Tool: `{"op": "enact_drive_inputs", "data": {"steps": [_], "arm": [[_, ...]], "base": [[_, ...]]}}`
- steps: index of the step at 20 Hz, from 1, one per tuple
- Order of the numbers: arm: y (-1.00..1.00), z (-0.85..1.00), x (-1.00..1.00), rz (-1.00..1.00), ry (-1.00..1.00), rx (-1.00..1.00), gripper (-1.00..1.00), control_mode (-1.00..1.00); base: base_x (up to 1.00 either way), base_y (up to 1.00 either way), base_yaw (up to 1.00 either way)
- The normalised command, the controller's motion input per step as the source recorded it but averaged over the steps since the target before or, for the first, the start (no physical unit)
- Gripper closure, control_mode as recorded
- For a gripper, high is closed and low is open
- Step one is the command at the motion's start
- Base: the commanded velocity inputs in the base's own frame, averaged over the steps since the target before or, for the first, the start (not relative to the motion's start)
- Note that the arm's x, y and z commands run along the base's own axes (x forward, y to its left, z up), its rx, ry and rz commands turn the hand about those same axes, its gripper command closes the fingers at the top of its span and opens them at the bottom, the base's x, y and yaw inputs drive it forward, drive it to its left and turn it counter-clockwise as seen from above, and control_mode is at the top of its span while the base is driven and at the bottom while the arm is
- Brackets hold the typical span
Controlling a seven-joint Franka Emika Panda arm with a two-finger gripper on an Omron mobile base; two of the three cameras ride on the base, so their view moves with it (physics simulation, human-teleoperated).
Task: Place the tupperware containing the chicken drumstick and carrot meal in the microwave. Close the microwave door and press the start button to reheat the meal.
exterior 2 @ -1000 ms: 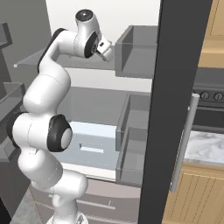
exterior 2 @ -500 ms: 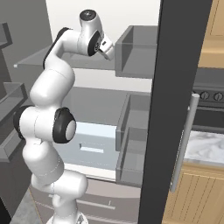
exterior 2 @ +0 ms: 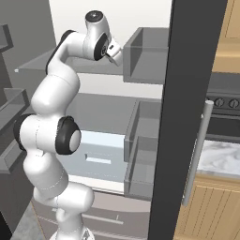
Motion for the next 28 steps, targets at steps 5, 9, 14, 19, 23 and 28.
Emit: {"op": "enact_drive_inputs", "data": {"steps": [5,9,14,19,23,28], "arm": [[0.00,0.00,0.00,0.00,0.00,0.00,1.00,-1.00],[0.00,0.00,0.00,0.00,0.00,0.00,1.00,-1.00],[0.00,0.00,-0.05,0.00,0.00,0.00,1.00,-1.00],[0.00,0.00,-0.25,0.00,-0.05,0.00,1.00,-1.00],[0.00,0.00,-0.40,0.00,-0.16,0.00,1.00,-1.00],[0.00,0.00,-0.54,0.00,-0.22,0.00,1.00,-1.00]], "base": [[0.00,0.00,0.00],[0.00,0.00,0.00],[0.00,0.00,0.00],[0.00,0.00,0.00],[0.00,0.00,0.00],[0.00,0.00,0.00]]}}
